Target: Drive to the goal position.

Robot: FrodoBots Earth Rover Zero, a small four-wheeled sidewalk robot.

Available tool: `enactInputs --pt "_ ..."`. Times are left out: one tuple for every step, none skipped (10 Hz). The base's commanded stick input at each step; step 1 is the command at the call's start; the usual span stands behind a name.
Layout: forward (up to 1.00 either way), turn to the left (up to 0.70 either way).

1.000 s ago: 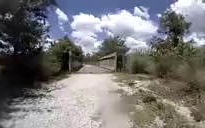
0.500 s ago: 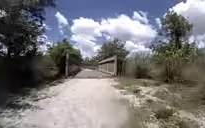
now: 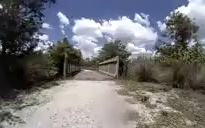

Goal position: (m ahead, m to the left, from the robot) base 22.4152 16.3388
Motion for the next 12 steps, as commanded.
enactInputs --pt "0.7 0.0" --pt "0.7 0.0" --pt "0.7 0.0" --pt "0.7 0.0" --pt "0.7 0.0" --pt "0.7 0.0" --pt "0.69 0.0" --pt "0.69 0.0" --pt "0.69 0.0" --pt "0.69 0.0" --pt "0.69 0.0" --pt "0.69 0.05"
